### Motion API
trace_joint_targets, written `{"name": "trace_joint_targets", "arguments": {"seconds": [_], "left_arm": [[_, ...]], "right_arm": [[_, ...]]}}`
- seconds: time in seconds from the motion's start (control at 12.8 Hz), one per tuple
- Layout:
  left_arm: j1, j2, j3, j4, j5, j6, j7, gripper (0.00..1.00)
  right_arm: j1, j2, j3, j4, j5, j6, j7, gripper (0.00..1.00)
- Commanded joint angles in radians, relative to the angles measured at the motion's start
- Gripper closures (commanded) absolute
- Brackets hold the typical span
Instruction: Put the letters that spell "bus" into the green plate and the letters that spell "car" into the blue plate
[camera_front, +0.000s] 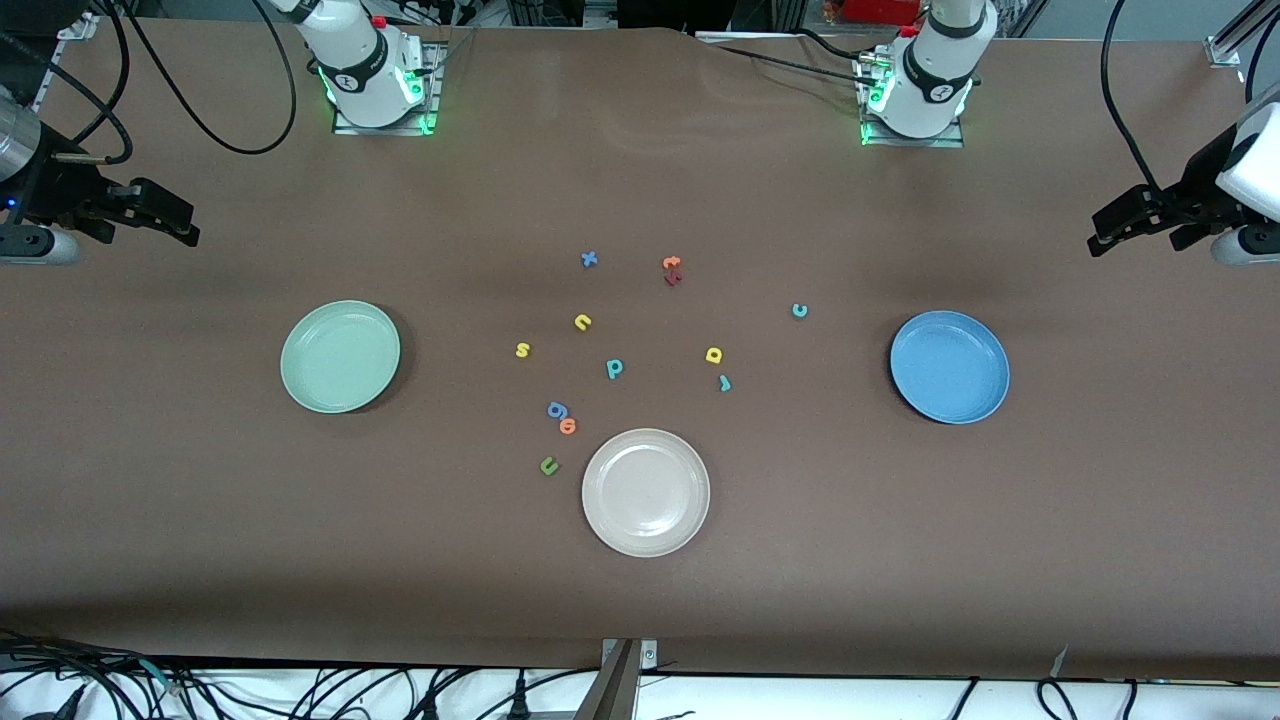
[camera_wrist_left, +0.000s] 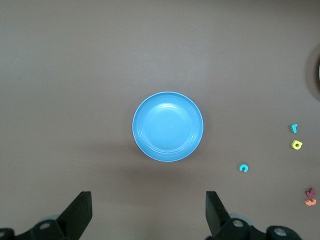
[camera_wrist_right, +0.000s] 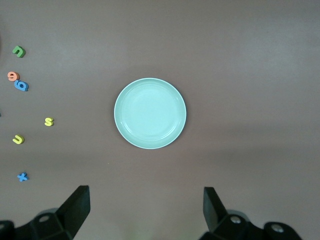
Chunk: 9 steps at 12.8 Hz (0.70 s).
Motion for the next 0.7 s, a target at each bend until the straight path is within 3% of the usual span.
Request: {"name": "trace_joint_targets", "arguments": {"seconds": [0.0,0.62], "left_arm": [[0.005,0.001,-0.001,0.017,-0.009,-0.018,0.011,0.0],[0.007,0.001,-0.001,0.018,-0.009,-0.016,0.011,0.0]], "right_arm": [[-0.001,0.007,0.004,0.014,-0.002,-0.001,0.0,0.0],[0.0,0.02,0.004,0.014,-0.002,-0.001,0.002,0.0]]}}
